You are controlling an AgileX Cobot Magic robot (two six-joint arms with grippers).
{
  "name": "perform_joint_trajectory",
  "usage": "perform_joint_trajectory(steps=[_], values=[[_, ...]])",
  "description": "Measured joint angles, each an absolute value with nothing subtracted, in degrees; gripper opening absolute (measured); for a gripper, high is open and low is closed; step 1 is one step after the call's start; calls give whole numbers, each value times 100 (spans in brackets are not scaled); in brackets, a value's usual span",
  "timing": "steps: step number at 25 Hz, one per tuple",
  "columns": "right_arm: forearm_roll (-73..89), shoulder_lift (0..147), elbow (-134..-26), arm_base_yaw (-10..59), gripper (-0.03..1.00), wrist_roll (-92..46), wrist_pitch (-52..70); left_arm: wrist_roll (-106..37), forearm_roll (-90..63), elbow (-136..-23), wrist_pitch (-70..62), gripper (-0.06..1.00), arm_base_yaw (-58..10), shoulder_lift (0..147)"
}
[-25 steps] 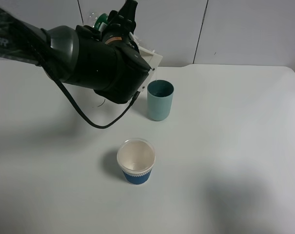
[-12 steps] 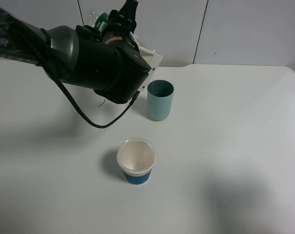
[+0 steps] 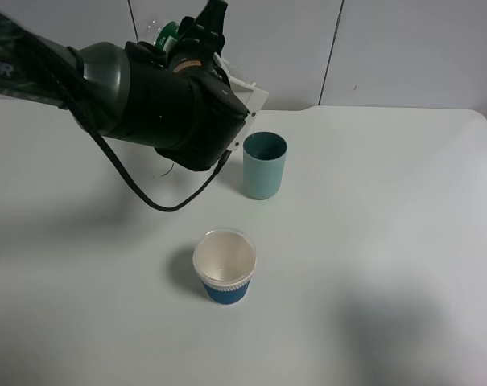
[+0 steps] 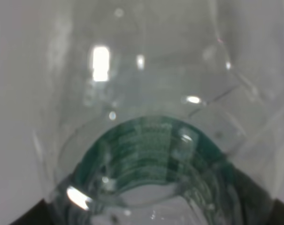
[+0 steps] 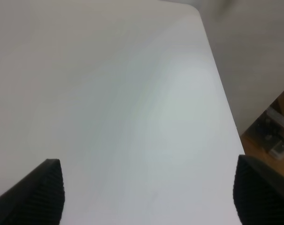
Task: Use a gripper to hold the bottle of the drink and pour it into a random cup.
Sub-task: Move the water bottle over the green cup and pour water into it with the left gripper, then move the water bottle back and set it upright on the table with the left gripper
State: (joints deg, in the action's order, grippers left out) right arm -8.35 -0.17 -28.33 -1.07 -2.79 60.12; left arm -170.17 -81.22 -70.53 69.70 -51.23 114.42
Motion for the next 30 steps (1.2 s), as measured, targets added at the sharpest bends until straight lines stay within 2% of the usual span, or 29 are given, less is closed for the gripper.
perform_joint_trajectory(steps=[6, 12, 23, 30], values=[[-835, -17, -2833, -107, 74, -279, 6012, -16992, -8630, -7053, 6729, 52, -5123, 11442], [-835, -17, -2833, -107, 74, -279, 6012, -16142, -8717, -7053, 6115, 52, -5123, 11278], [-835, -17, -2833, -107, 74, -279, 6012, -13576, -8293, -7053, 5108, 52, -5123, 10556], [-835, -17, -2833, -107, 74, -279, 6012, -11164, -7309, -7053, 4557, 52, -5123, 10158]])
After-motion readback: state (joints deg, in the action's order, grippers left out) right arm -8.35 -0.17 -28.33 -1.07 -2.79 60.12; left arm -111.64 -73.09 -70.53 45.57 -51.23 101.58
